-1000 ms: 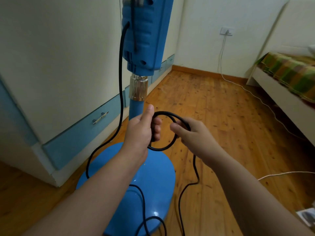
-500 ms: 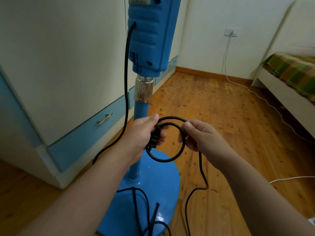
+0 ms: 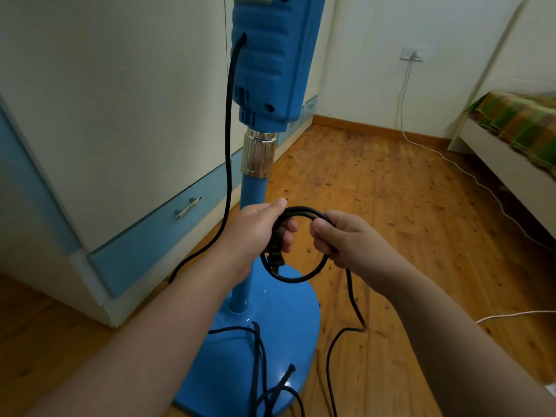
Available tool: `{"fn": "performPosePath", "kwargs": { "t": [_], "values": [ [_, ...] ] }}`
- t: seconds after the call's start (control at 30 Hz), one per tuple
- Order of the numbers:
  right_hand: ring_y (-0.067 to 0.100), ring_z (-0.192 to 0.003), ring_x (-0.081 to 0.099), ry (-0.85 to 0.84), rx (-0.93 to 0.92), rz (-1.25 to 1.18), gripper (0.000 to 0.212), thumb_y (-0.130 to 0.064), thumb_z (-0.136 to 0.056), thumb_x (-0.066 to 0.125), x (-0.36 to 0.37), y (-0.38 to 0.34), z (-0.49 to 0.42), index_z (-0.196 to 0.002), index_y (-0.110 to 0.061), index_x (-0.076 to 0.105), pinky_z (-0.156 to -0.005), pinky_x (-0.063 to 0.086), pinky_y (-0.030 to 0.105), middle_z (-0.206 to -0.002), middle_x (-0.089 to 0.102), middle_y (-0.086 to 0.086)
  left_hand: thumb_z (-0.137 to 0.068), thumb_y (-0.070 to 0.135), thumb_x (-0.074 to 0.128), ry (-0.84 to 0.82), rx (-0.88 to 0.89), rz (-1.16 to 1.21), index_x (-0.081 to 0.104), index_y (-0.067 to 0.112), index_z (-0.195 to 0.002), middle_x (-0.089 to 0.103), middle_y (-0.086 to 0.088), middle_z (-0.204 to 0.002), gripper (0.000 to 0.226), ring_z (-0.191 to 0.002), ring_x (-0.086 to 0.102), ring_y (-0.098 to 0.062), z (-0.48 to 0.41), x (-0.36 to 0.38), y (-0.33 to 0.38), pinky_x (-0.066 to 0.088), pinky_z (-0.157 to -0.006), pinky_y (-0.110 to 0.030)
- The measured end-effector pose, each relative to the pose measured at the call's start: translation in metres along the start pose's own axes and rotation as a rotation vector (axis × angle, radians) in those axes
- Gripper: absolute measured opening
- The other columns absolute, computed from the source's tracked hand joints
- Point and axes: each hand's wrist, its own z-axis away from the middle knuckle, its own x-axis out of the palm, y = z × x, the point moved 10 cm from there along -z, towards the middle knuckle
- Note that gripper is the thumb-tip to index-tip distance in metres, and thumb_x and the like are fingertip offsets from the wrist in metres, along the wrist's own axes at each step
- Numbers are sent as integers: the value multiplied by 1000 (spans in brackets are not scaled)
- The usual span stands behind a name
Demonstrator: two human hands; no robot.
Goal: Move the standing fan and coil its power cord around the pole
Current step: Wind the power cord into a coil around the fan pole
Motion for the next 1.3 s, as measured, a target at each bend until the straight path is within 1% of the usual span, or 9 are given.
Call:
{"fn": "performPosePath", "kwargs": {
  "t": [0.13,0.27,0.47,0.63,0.8,0.93,1.07,1.17,1.3],
  "values": [
    [9,-49,34,-50,-34,165,28,-22,-97,40,11,-6,1,-71,-18,49,-47,29,22,-56,44,-5,-92,40,46,-128,15,-143,63,11,-65,57,2,-47,43,-46,55,-10,4,8,4,47,-49,-17],
    [10,-50,37,-30,-70,215,27,-25,-96,41,10,-14,1,-71,-19,51,-49,32,24,-59,50,-4,-92,38,48,-145,84,-173,55,15,-58,37,9,-38,41,-38,37,-8,4,10,12,39,-44,-16],
    [-1,-54,50,44,-85,95,11,-21,-90,54,3,-8,1,-82,-15,58,-49,40,13,-67,59,-3,-93,39,45,81,119,89,44,18,-58,30,10,-37,41,-37,29,-8,3,-8,16,36,-53,-28],
    [6,-68,60,34,-22,-232,18,-19,-95,43,15,4,1,-84,-14,58,-55,49,18,-74,66,-2,-95,38,43,258,125,401,44,17,-60,29,10,-37,40,-35,28,-8,3,-30,10,35,-55,-29],
    [10,-62,60,28,-80,-493,24,-20,-97,36,23,-14,0,-85,-16,56,-54,47,20,-61,60,-6,-93,42,44,269,49,642,45,19,-57,31,8,-38,43,-35,29,-8,3,-27,-3,35,-54,-27],
    [10,-53,51,60,-95,-477,27,-20,-99,32,21,-22,1,-81,-15,52,-48,41,19,-51,43,-9,-93,42,43,173,-3,694,46,19,-52,32,7,-37,47,-36,35,-10,1,-20,-3,40,-59,-29],
    [9,-48,41,80,-86,-321,28,-16,-99,32,16,-26,0,-76,-15,48,-44,32,19,-50,35,-7,-95,31,40,24,-37,517,51,13,-58,43,3,-39,43,-40,45,-13,2,-17,3,50,-55,-28],
    [9,-48,34,10,-87,-179,28,-17,-99,32,21,-31,3,-75,-14,46,-44,28,16,-52,32,-7,-94,26,45,-5,-2,179,57,8,-63,51,3,-40,38,-39,47,-11,3,-23,15,47,-46,-24],
    [7,-46,28,-74,-74,-91,27,-14,-99,32,30,-33,3,-75,-11,45,-42,28,13,-55,30,-3,-92,33,48,-105,51,-204,64,12,-63,46,5,-40,39,-38,42,-9,8,-17,27,41,-42,-18]
  ]
}}
